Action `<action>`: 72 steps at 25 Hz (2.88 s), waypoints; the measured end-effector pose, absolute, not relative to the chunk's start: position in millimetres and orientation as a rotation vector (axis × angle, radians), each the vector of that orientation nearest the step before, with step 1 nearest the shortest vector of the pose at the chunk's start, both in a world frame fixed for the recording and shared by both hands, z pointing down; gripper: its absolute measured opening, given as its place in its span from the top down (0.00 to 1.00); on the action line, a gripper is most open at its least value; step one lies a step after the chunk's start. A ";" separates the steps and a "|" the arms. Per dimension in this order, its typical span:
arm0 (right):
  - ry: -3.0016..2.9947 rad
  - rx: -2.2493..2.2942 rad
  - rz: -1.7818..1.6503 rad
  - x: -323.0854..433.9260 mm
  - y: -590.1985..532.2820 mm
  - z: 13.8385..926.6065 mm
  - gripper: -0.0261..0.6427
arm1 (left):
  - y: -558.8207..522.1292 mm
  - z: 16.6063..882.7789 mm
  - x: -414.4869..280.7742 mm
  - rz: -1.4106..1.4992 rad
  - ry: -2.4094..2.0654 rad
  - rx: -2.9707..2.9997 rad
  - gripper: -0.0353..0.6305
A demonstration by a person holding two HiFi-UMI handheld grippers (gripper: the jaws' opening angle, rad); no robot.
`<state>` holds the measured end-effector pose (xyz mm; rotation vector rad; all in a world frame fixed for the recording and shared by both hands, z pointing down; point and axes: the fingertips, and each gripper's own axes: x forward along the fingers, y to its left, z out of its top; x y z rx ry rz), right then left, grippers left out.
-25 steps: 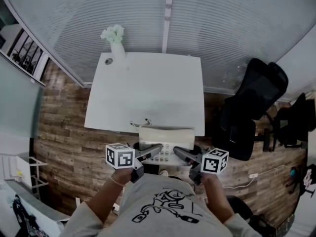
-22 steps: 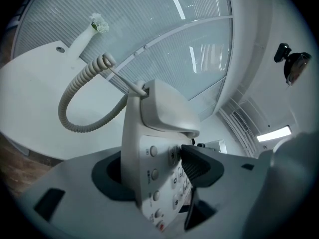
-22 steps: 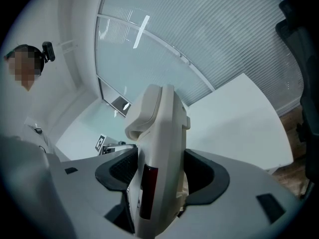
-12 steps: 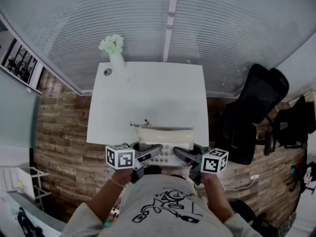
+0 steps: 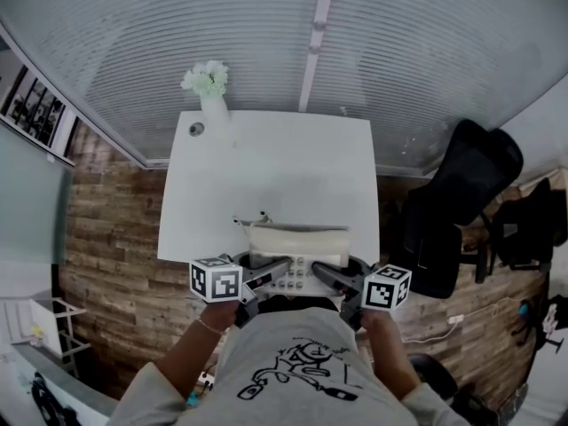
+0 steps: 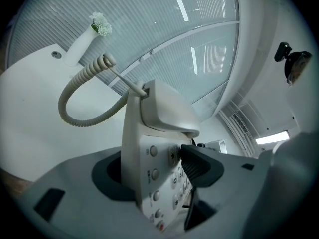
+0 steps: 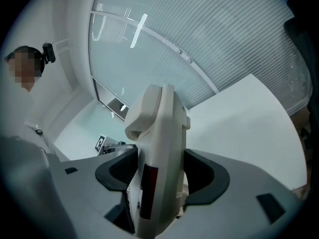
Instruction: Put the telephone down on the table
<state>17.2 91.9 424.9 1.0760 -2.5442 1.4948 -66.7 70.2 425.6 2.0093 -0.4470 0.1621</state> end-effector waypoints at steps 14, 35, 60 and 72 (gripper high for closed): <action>-2.534 1.059 1.516 17.3 87.0 428.0 0.52 | 64.6 431.8 -67.0 0.154 -0.464 1.991 0.53; -2.540 0.988 1.544 48.9 29.9 435.2 0.52 | 10.9 437.9 -35.6 0.154 -0.517 1.974 0.53; -2.562 0.920 1.546 112.0 -11.3 432.3 0.52 | -25.2 427.3 28.1 0.161 -0.559 1.974 0.53; -2.566 0.940 1.529 105.9 -12.6 425.9 0.52 | -27.4 420.9 22.3 0.151 -0.548 1.994 0.53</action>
